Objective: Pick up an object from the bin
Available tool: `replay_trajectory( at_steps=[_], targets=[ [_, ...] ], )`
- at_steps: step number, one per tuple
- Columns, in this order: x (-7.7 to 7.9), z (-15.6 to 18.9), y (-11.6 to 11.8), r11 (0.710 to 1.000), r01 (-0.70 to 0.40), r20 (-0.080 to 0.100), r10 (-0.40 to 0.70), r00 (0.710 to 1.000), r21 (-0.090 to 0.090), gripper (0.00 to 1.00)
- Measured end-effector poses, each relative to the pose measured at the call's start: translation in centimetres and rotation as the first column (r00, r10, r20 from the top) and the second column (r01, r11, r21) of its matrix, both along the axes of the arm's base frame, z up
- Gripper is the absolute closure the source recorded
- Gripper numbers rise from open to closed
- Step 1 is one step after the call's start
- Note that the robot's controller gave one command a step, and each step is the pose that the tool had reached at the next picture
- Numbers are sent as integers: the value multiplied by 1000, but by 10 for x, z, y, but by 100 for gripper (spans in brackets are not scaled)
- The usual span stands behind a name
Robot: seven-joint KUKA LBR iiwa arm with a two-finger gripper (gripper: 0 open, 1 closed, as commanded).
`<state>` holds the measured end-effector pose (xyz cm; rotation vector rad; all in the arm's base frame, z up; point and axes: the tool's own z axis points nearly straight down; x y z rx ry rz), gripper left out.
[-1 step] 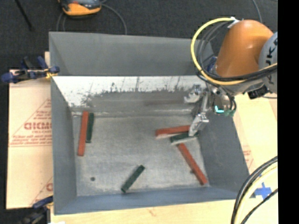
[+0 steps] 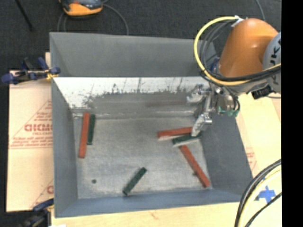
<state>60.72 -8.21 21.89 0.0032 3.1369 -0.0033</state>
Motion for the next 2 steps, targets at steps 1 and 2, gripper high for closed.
replay_trajectory(
  at_steps=[1,2],
  targets=[
    [6,-138,-3,996,-91,23,91,996,-3,100],
    [6,-138,-3,996,-91,23,91,996,-2,100]
  ],
)
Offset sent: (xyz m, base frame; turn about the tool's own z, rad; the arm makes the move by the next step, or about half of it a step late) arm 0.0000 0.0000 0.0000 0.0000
